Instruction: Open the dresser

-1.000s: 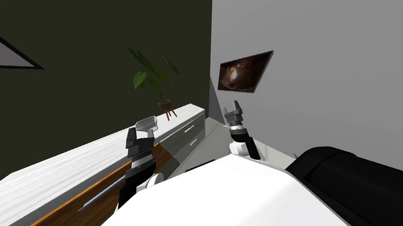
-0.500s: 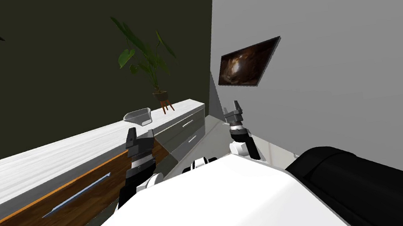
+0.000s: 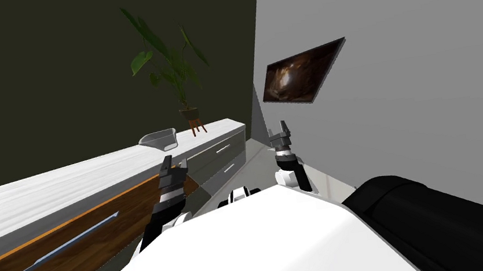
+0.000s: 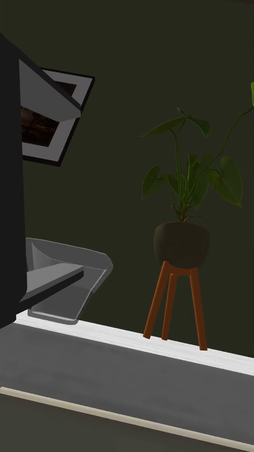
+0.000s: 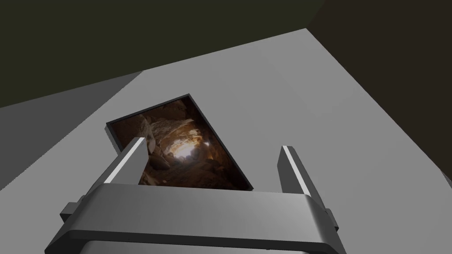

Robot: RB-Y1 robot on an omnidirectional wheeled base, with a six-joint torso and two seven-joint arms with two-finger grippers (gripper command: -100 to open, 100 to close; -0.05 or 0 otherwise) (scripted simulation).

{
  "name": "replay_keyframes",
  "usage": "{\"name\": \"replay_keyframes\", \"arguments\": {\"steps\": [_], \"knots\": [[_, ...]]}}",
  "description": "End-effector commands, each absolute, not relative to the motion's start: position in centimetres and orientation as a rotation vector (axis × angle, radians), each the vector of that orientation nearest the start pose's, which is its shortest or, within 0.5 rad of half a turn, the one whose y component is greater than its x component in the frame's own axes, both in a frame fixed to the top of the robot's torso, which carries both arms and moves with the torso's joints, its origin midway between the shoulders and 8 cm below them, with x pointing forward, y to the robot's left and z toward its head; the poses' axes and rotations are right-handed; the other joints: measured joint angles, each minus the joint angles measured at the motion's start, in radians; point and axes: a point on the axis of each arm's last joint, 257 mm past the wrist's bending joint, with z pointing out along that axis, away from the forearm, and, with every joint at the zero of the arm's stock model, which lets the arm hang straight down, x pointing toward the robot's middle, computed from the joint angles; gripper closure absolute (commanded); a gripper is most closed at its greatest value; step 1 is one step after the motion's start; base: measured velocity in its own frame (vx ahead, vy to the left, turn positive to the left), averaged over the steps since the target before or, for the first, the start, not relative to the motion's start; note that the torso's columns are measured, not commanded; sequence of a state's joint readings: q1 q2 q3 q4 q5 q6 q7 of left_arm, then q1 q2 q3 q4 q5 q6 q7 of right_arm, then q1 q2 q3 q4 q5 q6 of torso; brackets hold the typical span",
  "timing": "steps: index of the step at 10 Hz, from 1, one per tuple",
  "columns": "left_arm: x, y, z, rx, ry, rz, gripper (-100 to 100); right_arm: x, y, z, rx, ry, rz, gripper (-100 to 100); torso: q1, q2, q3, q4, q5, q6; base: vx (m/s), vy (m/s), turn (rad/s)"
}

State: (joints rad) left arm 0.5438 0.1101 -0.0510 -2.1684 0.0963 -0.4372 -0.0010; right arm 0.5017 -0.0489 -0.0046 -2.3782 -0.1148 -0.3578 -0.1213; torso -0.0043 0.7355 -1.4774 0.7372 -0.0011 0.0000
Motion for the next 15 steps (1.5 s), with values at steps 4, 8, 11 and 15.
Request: {"name": "replay_keyframes", "arguments": {"steps": [4, 8, 11, 15], "knots": [[38.9, 30.3, -11.9, -0.936, 0.927, -1.258, -100, 34.6, -28.5, 4.1, 0.776, 0.585, 1.481, 0, 0.006, 0.003, 0.002, 0.001, 0.001, 0.0, 0.102, -0.116, 0.067], [39.5, 32.0, -15.1, -1.006, 0.973, -1.213, -100, 34.6, -28.5, 4.1, 0.776, 0.585, 1.481, 0, 0.006, 0.005, 0.003, 0.001, 0.002, 0.0, 0.085, -0.101, 0.053], [39.8, 33.4, -17.6, -1.066, 0.998, -1.179, -100, 34.6, -28.5, 4.1, 0.776, 0.585, 1.481, 0, 0.003, 0.001, 0.0, 0.0, 0.001, 0.0, 0.09, -0.119, 0.059], [39.8, 35.8, -22.8, -1.217, 1.012, -1.117, -100, 34.6, -28.5, 4.1, 0.776, 0.585, 1.481, 0, 0.004, 0.003, 0.002, 0.001, 0.001, 0.0, 0.086, -0.144, 0.081]]}}
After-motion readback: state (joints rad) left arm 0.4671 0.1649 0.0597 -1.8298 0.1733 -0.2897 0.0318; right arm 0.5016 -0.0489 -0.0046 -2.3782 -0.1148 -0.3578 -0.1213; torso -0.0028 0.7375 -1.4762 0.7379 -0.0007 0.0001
